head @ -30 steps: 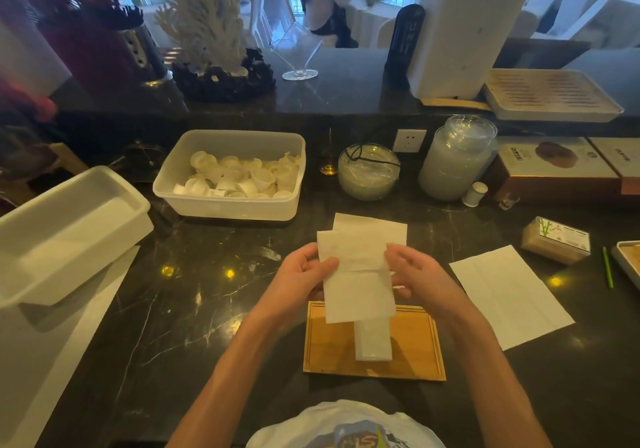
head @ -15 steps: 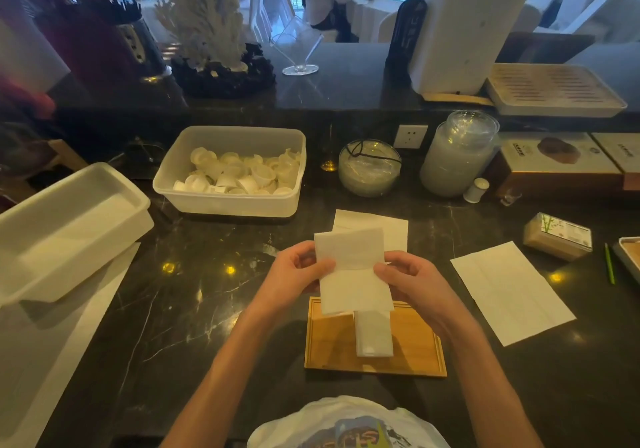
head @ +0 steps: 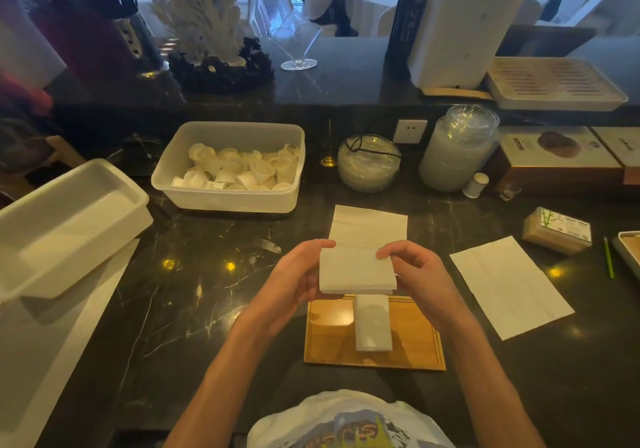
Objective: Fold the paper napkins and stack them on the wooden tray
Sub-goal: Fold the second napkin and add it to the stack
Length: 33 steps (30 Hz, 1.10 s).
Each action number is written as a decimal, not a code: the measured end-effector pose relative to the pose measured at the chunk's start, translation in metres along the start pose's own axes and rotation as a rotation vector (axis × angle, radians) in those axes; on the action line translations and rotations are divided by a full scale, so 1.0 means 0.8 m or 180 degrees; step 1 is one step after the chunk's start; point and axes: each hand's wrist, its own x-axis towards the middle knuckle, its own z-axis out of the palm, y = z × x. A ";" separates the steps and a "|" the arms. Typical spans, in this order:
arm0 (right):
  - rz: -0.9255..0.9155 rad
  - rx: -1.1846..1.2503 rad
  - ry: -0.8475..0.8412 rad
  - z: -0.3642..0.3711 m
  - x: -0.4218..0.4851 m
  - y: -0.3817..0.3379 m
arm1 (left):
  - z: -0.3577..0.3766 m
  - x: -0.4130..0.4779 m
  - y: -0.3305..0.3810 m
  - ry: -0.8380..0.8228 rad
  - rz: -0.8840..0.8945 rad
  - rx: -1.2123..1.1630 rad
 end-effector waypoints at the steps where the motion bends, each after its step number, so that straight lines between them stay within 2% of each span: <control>1: -0.0006 -0.0028 0.0006 0.000 0.001 0.001 | 0.000 0.001 -0.002 0.0023 -0.0017 0.0085; 7: 0.0130 0.0191 -0.0031 0.005 -0.001 -0.002 | -0.003 0.004 -0.011 0.0172 0.0067 0.0445; 11: 0.0096 -0.0186 -0.0065 0.009 -0.005 0.002 | 0.004 0.005 -0.016 0.0448 0.0139 0.0559; 14: 0.0009 -0.0205 0.0063 0.008 -0.003 0.000 | 0.004 0.001 -0.016 0.0085 -0.0052 0.0819; 16: -0.0025 -0.0310 -0.0060 0.005 -0.001 -0.007 | 0.007 -0.002 -0.017 -0.0287 -0.0240 0.0875; 18: -0.0060 -0.0500 -0.0252 0.005 0.002 -0.016 | 0.011 -0.003 -0.019 -0.0389 -0.0235 0.0956; 21: -0.0029 -0.0308 -0.0201 0.011 0.001 -0.019 | 0.019 0.001 -0.029 -0.0037 0.0005 0.1007; 24: 0.0213 -0.0066 -0.0162 0.019 -0.014 -0.003 | 0.021 0.004 -0.042 0.0381 0.0141 0.0619; 29: 0.0472 0.0000 0.0038 0.021 -0.038 0.030 | 0.021 -0.002 -0.066 0.0424 -0.0109 0.0396; 33: 0.0512 -0.0091 0.0074 0.013 -0.048 0.040 | 0.022 -0.006 -0.082 0.0551 -0.0101 0.0592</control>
